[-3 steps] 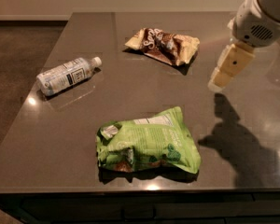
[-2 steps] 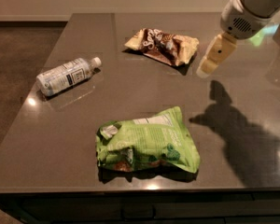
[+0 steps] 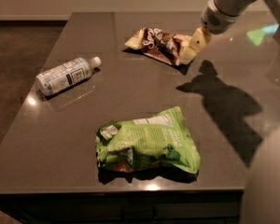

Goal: Move brown chip bag near green rice chip bag

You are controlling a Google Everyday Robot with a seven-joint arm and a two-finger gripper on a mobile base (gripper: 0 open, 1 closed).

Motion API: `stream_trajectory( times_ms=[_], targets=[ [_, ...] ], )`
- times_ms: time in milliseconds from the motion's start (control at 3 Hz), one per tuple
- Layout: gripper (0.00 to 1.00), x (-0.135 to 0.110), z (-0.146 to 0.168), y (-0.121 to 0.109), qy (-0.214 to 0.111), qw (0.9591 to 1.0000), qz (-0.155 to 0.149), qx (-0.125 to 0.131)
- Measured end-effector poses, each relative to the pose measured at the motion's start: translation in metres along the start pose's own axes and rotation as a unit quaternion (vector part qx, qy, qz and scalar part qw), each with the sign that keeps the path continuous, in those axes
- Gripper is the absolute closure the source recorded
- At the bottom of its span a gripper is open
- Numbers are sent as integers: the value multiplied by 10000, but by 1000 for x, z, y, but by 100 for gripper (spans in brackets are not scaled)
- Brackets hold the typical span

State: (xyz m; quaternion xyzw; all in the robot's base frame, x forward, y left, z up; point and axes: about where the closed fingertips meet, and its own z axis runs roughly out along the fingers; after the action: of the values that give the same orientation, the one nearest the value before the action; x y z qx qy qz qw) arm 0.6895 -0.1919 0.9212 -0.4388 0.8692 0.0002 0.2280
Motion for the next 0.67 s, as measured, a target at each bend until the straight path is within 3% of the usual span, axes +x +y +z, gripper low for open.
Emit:
stream_trajectory(
  times_ms=[333,667],
  targets=[
    [0,-7,22,-14,65,9998,190,-38],
    [0,-21,51,-29,188,9991,335,182]
  ],
)
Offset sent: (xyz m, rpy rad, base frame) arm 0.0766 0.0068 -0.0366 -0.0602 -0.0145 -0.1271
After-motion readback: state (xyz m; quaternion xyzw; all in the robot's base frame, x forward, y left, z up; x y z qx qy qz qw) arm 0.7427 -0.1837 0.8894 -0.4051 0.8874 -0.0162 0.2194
